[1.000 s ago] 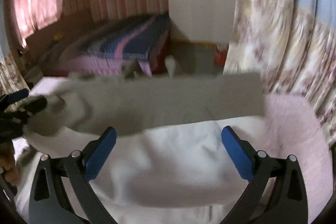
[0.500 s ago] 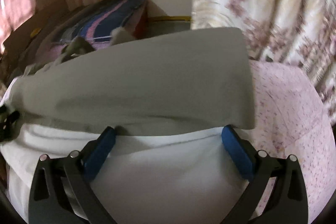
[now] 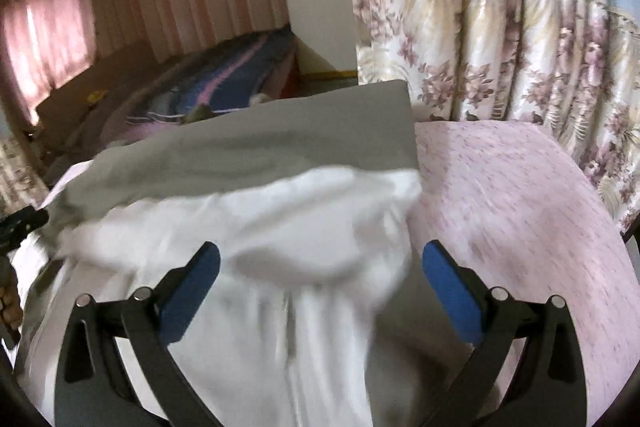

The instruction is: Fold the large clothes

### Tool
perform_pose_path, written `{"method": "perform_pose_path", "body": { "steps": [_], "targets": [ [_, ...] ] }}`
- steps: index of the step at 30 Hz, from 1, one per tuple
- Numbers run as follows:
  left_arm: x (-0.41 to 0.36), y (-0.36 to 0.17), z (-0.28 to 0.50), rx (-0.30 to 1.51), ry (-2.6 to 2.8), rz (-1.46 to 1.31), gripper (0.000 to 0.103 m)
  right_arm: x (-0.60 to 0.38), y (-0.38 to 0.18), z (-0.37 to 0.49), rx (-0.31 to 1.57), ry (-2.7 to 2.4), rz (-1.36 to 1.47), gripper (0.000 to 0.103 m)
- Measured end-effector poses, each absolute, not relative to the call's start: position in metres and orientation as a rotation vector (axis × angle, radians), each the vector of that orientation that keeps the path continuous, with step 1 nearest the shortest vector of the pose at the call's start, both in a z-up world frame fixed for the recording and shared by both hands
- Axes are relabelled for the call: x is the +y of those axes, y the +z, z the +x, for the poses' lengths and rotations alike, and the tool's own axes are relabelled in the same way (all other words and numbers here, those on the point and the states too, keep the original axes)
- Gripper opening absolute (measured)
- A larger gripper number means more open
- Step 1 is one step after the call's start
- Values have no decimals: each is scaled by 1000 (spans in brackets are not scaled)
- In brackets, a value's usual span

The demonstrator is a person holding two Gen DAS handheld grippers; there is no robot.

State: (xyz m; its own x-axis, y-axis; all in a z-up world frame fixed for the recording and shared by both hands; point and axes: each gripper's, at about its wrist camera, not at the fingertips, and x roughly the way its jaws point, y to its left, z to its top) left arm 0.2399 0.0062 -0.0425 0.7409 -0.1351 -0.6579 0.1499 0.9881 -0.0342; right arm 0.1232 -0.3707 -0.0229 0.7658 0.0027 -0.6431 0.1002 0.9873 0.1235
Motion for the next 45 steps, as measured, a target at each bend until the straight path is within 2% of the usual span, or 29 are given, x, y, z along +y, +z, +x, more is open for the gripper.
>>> {"method": "perform_pose_path", "body": {
  "steps": [10, 16, 23, 35, 36, 37, 41, 45],
  "targets": [
    [59, -37, 77, 575, -62, 64, 100, -392, -16, -23, 673, -81, 129, 101],
    [92, -47, 8, 597, -3, -7, 100, -407, -26, -81, 705, -126, 128, 101],
    [88, -56, -28, 663, -25, 12, 100, -402, -35, -129, 755, -133, 118, 101],
    [79, -88, -91, 735, -122, 25, 99, -392, -60, -208, 727, -104, 171, 99],
    [79, -88, -91, 744, -129, 17, 99, -392, -62, -207, 736, -100, 178, 91],
    [79, -89, -89, 759, -136, -9, 99, -391, -63, -206, 742, -100, 183, 77],
    [78, -98, -84, 807, -134, -78, 94, -389, -72, -202, 765, -127, 177, 53],
    [68, -103, -81, 839, -136, -56, 92, -389, -72, -203, 765, -128, 165, 24]
  ]
}}
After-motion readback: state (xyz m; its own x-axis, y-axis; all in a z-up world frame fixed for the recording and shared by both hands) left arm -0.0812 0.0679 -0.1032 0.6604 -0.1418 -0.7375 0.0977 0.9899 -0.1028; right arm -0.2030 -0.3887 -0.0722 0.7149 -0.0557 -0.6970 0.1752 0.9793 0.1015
